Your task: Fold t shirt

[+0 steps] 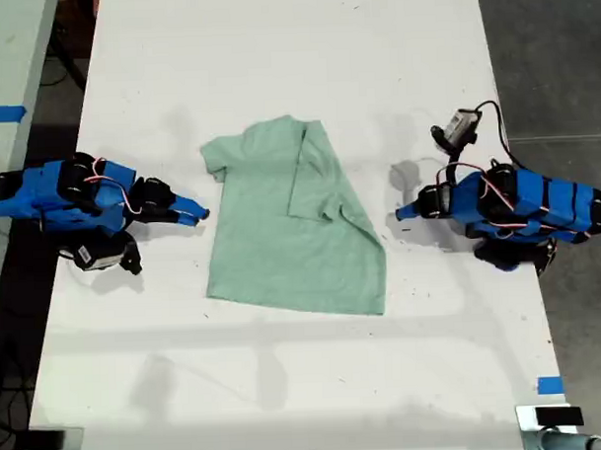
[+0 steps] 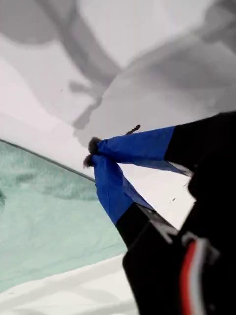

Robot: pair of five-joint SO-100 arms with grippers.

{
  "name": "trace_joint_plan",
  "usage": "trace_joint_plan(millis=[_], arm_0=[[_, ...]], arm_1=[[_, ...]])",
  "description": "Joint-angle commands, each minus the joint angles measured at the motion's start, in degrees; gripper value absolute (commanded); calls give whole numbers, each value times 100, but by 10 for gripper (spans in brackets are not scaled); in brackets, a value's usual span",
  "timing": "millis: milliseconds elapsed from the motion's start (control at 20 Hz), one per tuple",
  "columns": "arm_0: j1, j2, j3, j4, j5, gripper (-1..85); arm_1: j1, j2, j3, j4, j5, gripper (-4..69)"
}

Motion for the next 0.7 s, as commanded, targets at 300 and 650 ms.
trace_joint_plan(millis=[300, 650], arm_0=[[-26, 35, -18, 26, 44, 120], [-35, 35, -18, 26, 44, 120]], arm_1=[[-62, 79, 255, -9, 62, -3], [-79, 79, 255, -9, 88, -3]])
